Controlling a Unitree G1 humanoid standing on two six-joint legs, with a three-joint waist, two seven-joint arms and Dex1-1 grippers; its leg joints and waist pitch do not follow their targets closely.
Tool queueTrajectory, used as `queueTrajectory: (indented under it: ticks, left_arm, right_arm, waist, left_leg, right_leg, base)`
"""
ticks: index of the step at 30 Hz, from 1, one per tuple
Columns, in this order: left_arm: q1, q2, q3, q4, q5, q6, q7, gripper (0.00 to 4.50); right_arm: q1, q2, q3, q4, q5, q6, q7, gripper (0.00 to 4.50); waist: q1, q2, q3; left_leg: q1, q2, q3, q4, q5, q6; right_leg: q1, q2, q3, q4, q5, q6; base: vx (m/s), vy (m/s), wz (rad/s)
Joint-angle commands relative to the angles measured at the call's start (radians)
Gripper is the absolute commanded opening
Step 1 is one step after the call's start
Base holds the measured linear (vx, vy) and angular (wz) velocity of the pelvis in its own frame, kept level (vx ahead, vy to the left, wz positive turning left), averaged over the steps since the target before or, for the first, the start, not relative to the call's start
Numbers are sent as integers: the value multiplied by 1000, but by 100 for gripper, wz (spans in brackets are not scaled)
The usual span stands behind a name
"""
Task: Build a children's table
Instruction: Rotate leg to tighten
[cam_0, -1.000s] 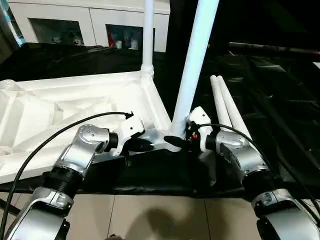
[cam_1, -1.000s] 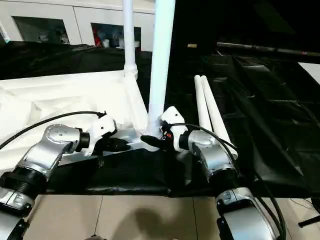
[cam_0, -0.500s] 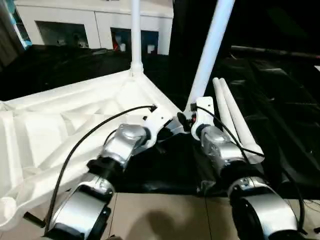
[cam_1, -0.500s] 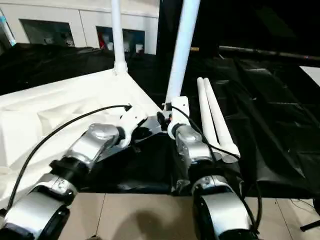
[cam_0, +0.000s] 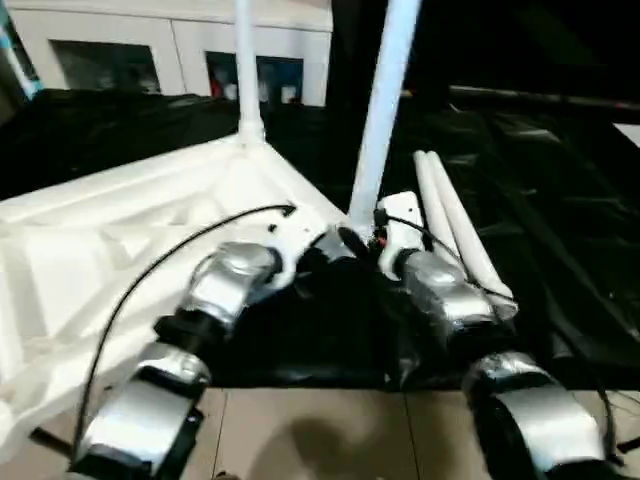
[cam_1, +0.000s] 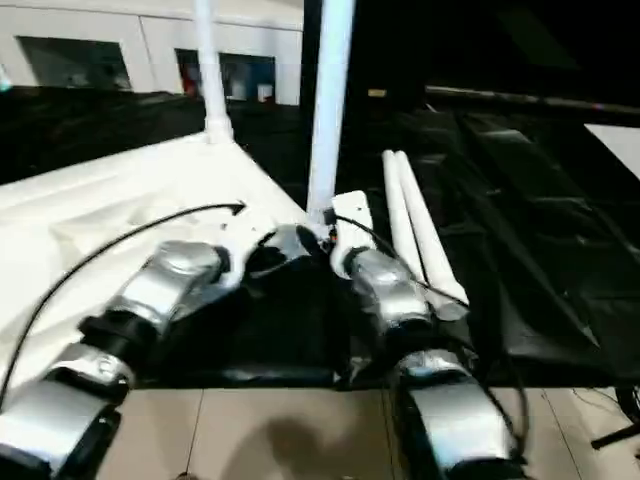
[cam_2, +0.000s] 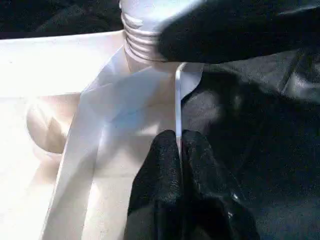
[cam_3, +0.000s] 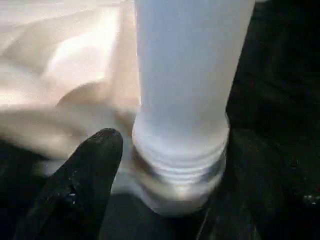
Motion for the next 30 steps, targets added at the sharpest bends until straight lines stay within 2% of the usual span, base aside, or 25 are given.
queueTrajectory:
  ticks: [1,2,3,4,6,7,8,9,13,18,21,23,24,30]
  left_arm:
    - [40,18,14,7,-26,-49,-57,0]
    - [55,49,4,-16,-41,-72,-133,0]
    - [64,61,-1,-30,-51,-91,-172,0]
    - [78,74,-8,-56,-69,-100,-225,0]
    - [111,107,-31,-125,-101,-89,-337,0]
    - [115,111,-34,-132,-104,-86,-348,0]
    - [133,131,-50,-168,-117,-77,-401,0]
    - [139,137,-54,-179,-120,-78,-418,0]
    - [154,147,-59,-201,-126,-77,-451,0]
    - [168,158,-55,-231,-132,-64,-478,0]
    - [173,164,-55,-242,-135,-56,-483,0]
    - [174,165,-55,-242,-133,-55,-483,0]
    - [175,164,-53,-243,-130,-55,-483,0]
    - [180,158,-44,-246,-124,-43,-466,0]
  right_arm:
    - [15,-18,45,-60,4,16,121,363]
    - [43,-67,68,-105,-3,22,211,363]
    - [52,-84,73,-119,-4,23,240,363]
    - [58,-99,76,-129,-5,22,261,363]
    - [65,-123,75,-145,-1,20,294,363]
    - [66,-125,76,-148,0,20,298,363]
    - [71,-136,79,-164,5,24,321,363]
    - [75,-141,82,-177,8,30,333,363]
    - [84,-146,96,-205,11,44,364,363]
    - [97,-144,117,-235,9,59,410,363]
    - [101,-139,120,-239,15,61,425,325]
    - [104,-137,120,-244,17,66,428,317]
    - [107,-137,120,-249,17,71,430,297]
    - [118,-129,110,-246,16,83,397,275]
  waist:
    - [10,-11,-60]
    - [9,-11,-62]
    - [10,-8,-62]
    - [10,-10,-64]
    - [11,-6,-69]
    - [10,-7,-69]
    - [12,-3,-67]
    - [11,-4,-65]
    - [19,-1,-63]
    - [26,-4,-62]
    - [27,-4,-62]
    - [29,-4,-63]
    - [30,-4,-63]
    - [31,-5,-64]
  left_leg:
    - [-5,32,-18,-52,-94,92]
    - [-5,33,-18,-50,-89,99]
    - [-2,34,-17,-48,-89,106]
    - [-1,34,-16,-47,-85,110]
    - [0,36,-16,-45,-54,120]
    - [-2,36,-15,-43,-46,124]
    - [2,38,-11,-43,-55,130]
    - [-1,37,-10,-44,-56,131]
    - [5,41,-10,-46,-77,111]
    - [5,40,-10,-48,-106,78]
    - [4,38,-10,-48,-102,70]
    - [5,38,-10,-47,-90,75]
    - [3,37,-10,-47,-85,77]
    - [3,36,-11,-47,-86,75]
  right_leg:
    - [53,-73,52,-76,-66,-197]
    - [54,-73,52,-73,-41,-207]
    - [51,-76,54,-73,-30,-216]
    - [52,-76,55,-70,-15,-223]
    - [50,-76,55,-58,51,-256]
    - [49,-74,55,-55,65,-262]
    - [43,-72,55,-56,74,-276]
    - [44,-71,55,-56,71,-275]
    - [43,-71,55,-57,44,-276]
    - [43,-74,57,-62,-14,-249]
    - [43,-73,58,-61,-13,-243]
    - [43,-72,57,-59,9,-244]
    - [44,-72,57,-58,16,-245]
    - [44,-72,57,-59,7,-239]
  base:
    - [0,0,0]
    - [0,0,0]
    - [0,0,0]
    - [0,0,0]
    - [0,0,0]
    - [0,0,0]
    - [0,0,0]
    - [0,0,0]
    - [0,0,0]
    - [0,0,0]
    - [0,0,0]
    - [0,0,0]
    - [0,0,0]
    - [0,0,0]
